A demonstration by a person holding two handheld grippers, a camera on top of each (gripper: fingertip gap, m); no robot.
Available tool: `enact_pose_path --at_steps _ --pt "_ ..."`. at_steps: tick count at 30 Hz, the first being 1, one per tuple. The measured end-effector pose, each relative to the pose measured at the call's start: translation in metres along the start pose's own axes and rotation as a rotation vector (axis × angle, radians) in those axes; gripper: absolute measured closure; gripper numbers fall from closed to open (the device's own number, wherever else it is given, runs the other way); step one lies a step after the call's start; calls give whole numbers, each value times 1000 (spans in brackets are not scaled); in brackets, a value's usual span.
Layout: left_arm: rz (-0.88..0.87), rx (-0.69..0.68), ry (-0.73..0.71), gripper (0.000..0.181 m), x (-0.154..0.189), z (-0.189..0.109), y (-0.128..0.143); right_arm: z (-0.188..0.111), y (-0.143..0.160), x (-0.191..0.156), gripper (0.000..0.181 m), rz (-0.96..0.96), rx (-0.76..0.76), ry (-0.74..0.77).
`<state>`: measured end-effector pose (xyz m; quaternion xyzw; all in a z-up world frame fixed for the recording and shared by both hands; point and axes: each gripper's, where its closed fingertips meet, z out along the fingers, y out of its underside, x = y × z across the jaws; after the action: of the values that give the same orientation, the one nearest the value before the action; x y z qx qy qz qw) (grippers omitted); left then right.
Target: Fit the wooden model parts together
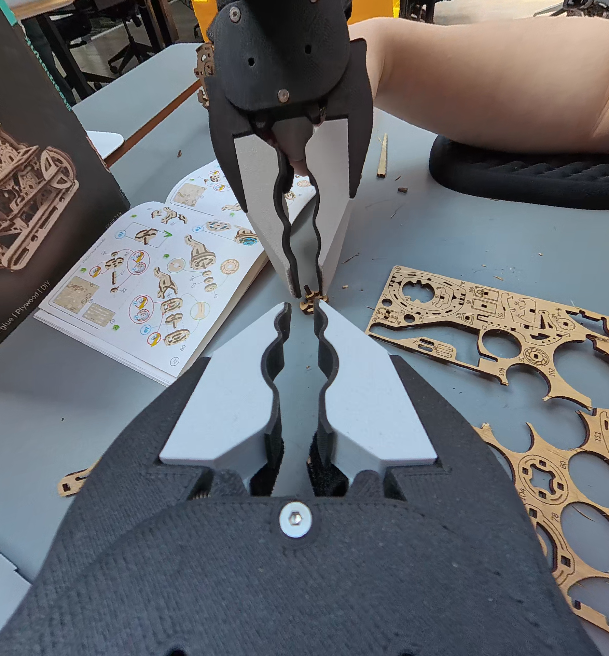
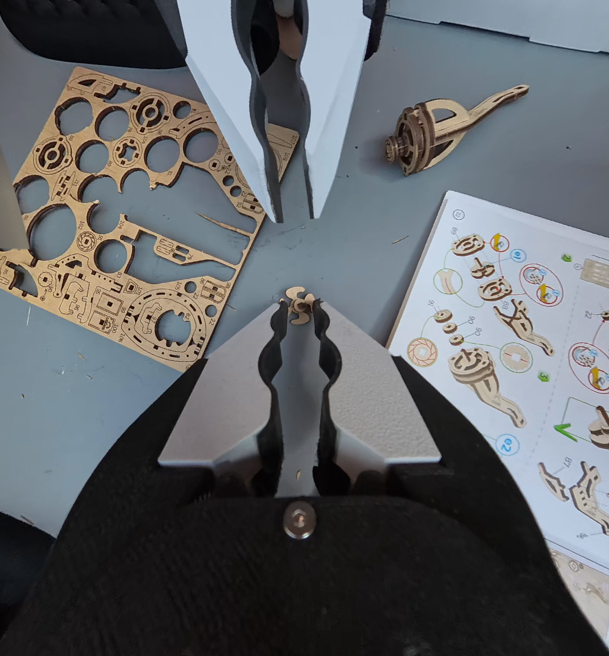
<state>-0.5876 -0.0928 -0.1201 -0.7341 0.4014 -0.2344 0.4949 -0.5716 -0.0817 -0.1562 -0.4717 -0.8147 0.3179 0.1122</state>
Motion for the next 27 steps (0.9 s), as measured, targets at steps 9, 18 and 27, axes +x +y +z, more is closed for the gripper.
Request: enact_pose_path --at_steps 9,18,27 --pt "-6 2 3 170 0 0 0 1 -4 -3 175 23 27 -34" --pt "-6 2 3 170 0 0 0 0 -3 -2 175 60 43 -50" --pt "-11 5 5 170 -1 0 -1 3 -2 -3 175 63 38 -63"
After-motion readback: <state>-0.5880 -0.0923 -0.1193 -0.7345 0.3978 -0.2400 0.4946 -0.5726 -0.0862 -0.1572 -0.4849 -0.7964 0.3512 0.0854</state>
